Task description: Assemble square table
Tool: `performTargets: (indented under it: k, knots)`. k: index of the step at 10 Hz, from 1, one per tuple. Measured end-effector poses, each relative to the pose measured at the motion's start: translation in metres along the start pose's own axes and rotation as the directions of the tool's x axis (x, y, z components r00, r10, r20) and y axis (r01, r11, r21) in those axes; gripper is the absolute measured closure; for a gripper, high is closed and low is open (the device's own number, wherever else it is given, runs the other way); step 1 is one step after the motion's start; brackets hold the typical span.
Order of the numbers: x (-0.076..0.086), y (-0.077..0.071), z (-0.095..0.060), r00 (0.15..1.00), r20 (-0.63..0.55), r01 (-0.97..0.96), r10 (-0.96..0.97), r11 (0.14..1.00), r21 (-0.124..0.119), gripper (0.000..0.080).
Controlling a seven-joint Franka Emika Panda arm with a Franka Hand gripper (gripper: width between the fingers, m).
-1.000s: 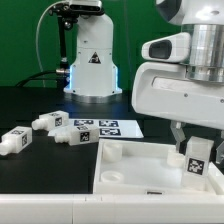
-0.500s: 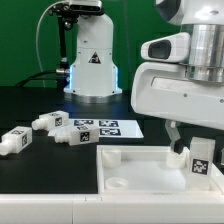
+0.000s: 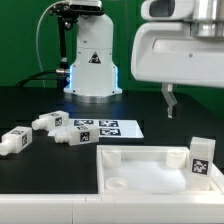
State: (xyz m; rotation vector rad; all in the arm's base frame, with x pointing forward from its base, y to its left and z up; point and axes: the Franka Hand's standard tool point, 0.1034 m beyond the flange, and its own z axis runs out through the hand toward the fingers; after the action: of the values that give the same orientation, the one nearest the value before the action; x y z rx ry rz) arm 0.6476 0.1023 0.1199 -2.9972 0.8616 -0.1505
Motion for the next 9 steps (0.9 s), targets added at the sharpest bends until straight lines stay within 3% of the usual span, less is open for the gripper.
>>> performTargets:
  k: [3,5,7,9]
  knots:
    - [0.001,0.004,-0.001,1.0,-0.004,0.003,-0.003,1.0,0.006,0.0151]
    - [-0.003,0.035,-0.009,1.0,0.0,0.006,-0.006,1.0,0.02,0.0151]
    - [-0.013,0.067,-0.009,1.0,0.025,-0.01,0.009,1.0,0.009,0.0151]
    - [-0.002,0.067,-0.014,1.0,0.008,0.011,-0.011,1.0,0.016,0.0151]
